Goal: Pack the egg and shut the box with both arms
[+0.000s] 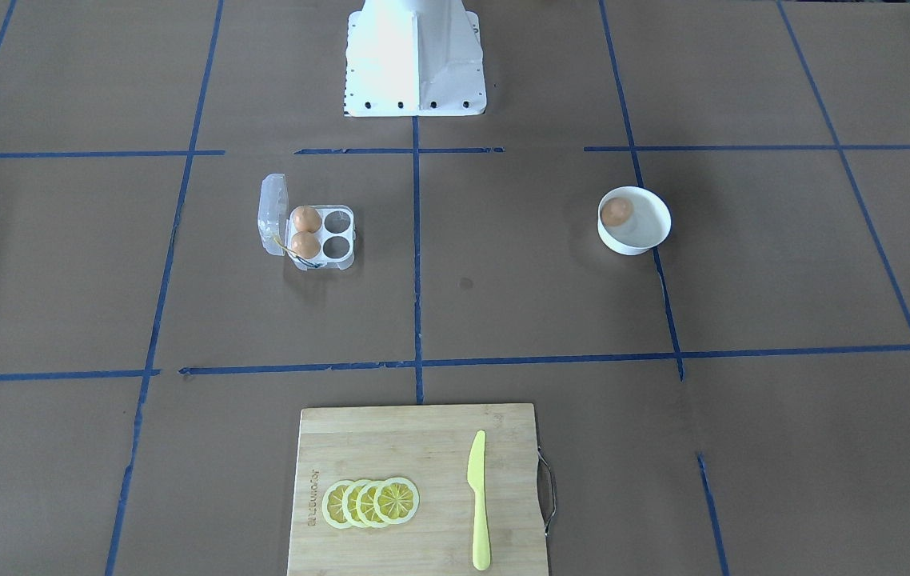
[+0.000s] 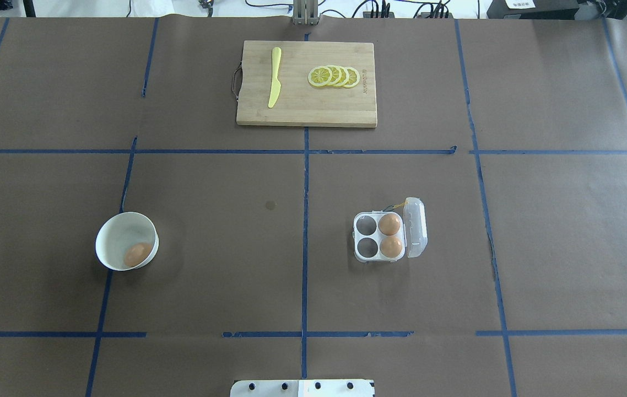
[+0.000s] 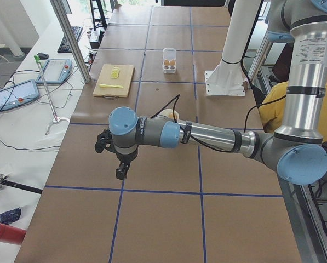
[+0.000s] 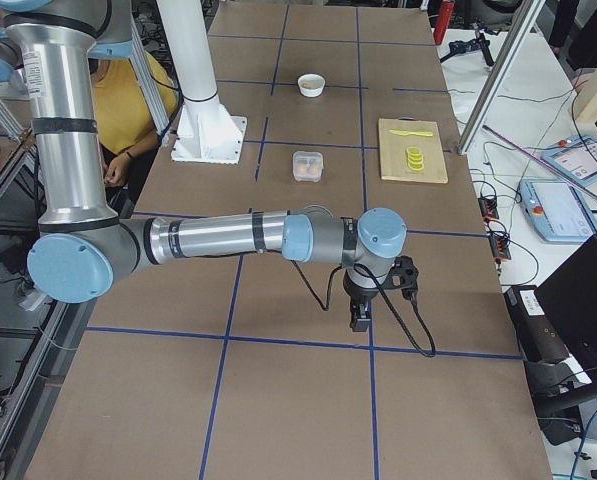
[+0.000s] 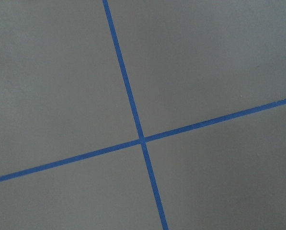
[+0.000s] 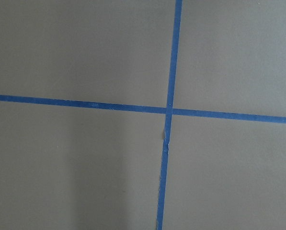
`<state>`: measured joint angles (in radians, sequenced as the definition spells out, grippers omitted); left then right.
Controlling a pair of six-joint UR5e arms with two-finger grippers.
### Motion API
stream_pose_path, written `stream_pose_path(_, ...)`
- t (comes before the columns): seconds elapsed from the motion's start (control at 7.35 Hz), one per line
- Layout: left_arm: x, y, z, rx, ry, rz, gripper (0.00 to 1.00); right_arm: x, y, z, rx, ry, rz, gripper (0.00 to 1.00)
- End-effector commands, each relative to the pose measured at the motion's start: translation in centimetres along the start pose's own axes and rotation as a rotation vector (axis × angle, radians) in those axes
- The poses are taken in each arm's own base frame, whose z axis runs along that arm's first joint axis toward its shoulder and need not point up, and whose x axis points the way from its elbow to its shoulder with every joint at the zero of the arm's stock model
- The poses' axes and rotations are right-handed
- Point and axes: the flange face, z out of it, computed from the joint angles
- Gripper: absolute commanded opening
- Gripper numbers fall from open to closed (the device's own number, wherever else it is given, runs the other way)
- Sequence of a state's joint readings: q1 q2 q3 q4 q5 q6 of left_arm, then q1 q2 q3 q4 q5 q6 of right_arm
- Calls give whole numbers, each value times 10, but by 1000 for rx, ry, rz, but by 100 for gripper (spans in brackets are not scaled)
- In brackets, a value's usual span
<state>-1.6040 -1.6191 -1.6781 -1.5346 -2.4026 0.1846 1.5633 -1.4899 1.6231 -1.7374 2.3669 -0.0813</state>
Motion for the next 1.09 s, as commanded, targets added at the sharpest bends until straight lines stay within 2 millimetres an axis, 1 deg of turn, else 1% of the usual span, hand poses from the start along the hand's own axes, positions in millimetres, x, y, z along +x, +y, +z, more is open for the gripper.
stream_pose_path(0.0, 22, -9, -5, 19, 10, 56, 100, 2, 1, 4, -5, -14, 7, 100)
stream_pose_path(0.14, 33, -10, 10, -10, 13, 75, 100, 2, 2, 5, -7, -14, 6, 100)
stream_pose_path(0.41, 39, -8, 6, 1, 26, 83, 100, -1, 3, 3, 0, -26, 0, 100)
stream_pose_path(0.54, 34, -2, 12, -9, 27, 77, 100, 0, 3, 3, -1, -22, 2, 100)
stream_pose_path(0.68, 51, -10, 22, -3, 46, 130, 100, -2, 2, 2, 2, -29, 0, 100)
stream_pose_path(0.82, 89, -17, 45, -21, 165, 126, 100, -3, 2, 5, -2, -32, -2, 100)
stream_pose_path(0.95, 150, -29, 63, -41, 215, 40, 100, -3, 2, 8, -9, -31, -4, 100)
